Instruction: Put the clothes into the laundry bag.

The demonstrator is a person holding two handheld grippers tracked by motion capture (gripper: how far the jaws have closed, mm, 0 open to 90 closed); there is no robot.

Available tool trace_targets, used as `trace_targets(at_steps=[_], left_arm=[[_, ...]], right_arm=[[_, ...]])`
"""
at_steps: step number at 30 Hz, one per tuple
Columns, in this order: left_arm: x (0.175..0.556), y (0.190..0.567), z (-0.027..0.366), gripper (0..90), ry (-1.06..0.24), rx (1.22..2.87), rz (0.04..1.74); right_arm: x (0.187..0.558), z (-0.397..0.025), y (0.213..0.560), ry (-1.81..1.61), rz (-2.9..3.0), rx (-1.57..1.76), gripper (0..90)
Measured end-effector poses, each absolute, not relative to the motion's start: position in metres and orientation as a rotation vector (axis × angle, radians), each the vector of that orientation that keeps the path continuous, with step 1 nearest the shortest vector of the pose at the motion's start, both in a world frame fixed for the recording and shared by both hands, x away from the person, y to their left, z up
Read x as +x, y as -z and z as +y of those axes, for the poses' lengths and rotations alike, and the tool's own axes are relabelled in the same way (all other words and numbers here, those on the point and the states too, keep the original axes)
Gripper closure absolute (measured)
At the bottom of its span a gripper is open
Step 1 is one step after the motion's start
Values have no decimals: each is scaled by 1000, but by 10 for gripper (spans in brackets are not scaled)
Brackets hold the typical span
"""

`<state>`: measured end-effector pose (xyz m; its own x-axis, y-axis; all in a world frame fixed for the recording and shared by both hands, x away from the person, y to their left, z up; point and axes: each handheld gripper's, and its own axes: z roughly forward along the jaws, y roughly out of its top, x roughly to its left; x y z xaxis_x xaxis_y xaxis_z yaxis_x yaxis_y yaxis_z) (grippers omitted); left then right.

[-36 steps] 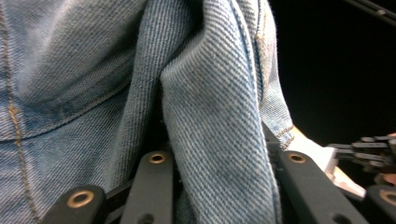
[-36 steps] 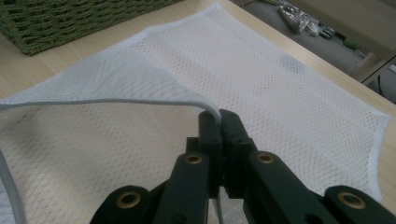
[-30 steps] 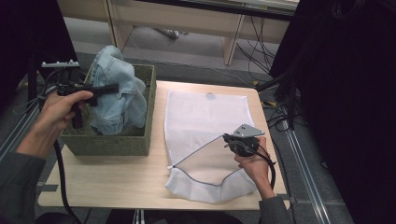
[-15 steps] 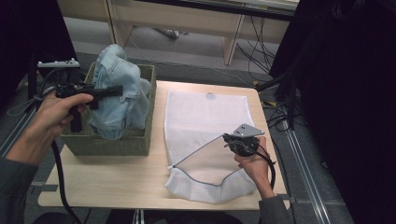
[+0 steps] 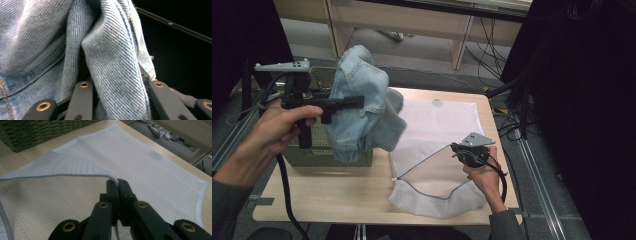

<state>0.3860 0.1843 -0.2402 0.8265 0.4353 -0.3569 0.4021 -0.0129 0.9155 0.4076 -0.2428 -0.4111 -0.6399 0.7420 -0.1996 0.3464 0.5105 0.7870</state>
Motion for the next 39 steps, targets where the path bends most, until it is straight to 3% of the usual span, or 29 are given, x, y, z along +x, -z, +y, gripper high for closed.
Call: trace_targets(at_steps=[12,17,27,39], left_arm=[[355,264,120,678,171,1697,526],[352,276,104,676,196,1740,505],[364,345,57,670,321,1853,530],[375,405,-5,660,369,2014,490]], right_arm=[[410,-246,410,-1019,2203,871,893],[410,-248,410,-1012,2210,882,894],[410,-248,410,-1026,2207,884,893],[410,-250,409,-1049,2213,878,894]])
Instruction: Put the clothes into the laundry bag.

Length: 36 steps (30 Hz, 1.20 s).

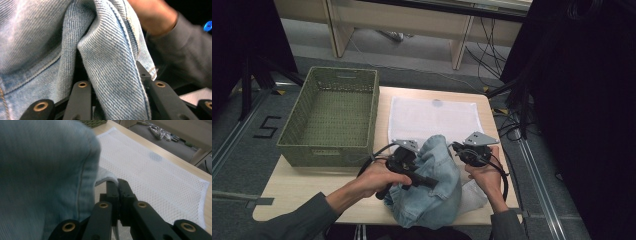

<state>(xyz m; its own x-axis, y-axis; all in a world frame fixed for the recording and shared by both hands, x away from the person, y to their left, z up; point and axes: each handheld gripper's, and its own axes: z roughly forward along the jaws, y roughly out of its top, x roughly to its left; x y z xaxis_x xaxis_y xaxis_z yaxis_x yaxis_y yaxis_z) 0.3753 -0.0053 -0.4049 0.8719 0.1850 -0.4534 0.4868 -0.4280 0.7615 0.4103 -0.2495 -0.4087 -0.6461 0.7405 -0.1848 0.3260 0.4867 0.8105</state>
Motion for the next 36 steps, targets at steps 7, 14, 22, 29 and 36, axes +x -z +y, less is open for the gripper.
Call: trace_targets(at_steps=[7,14,22,29,36], left_arm=[[374,434,-44,651,374,2124,427],[408,470,-55,572,306,2108,625],[399,437,-31,354,183,2125,601],[388,419,-14,531,115,2126,519],[404,452,-36,720,-11,2183,579]], right_arm=[[409,-253,405,-1075,2186,897,894],[405,-251,401,-1092,2185,878,895],[401,-255,402,-1076,2195,867,893],[401,-254,403,-1076,2192,873,892],[400,-250,403,-1070,2201,861,893]])
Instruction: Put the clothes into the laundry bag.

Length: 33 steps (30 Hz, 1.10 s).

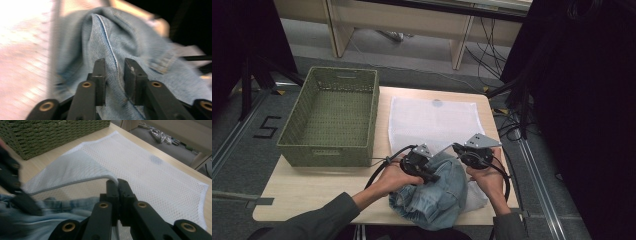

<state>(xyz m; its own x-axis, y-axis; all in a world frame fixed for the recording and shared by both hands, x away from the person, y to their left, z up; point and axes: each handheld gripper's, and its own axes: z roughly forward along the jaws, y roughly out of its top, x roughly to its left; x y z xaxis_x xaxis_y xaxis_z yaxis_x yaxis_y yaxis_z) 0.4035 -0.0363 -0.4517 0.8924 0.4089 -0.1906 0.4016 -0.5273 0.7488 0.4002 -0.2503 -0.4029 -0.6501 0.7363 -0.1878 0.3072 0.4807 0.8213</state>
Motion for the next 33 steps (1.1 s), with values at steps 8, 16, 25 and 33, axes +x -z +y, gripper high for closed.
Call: trace_targets(at_steps=[8,16,25,33], left_arm=[[415,452,-20,608,-32,2126,656],[409,412,0,446,-168,2079,596],[434,442,-22,501,-242,2131,593],[438,437,-5,833,-312,2089,614]], right_arm=[[397,-246,405,-1057,2228,849,893],[396,-245,404,-1068,2230,852,892],[393,-238,403,-1064,2235,836,892],[392,-233,406,-1053,2250,799,892]])
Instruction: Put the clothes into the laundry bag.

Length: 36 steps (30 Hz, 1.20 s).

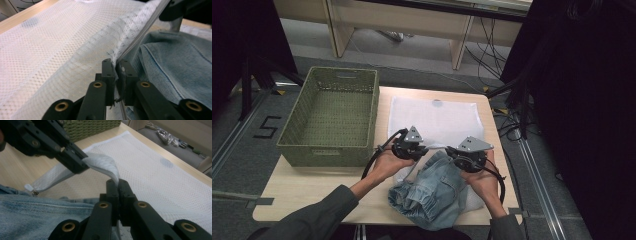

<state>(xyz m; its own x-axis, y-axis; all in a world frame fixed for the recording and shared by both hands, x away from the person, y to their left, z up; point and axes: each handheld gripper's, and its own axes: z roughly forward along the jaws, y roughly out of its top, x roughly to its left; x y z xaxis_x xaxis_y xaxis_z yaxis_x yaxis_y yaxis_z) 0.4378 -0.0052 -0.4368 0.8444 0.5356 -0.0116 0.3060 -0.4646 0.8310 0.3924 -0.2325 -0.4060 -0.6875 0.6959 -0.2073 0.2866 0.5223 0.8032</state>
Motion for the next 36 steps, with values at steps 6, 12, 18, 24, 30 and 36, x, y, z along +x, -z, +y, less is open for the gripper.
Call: trace_targets(at_steps=[6,12,18,24,30,36], left_arm=[[431,424,10,843,-293,2073,612],[436,423,16,838,-231,2079,606],[438,422,20,838,-175,2073,617],[439,424,22,837,-183,2066,628],[437,423,22,843,-175,2072,614],[435,420,27,846,-171,2073,597]], right_arm=[[389,-230,404,-1083,2268,807,800],[363,-209,387,-1288,2466,692,412],[341,-181,401,-1180,2706,570,341],[335,-156,448,-956,2776,575,366],[342,-159,452,-915,2754,601,698],[353,-187,413,-975,2478,683,742]])
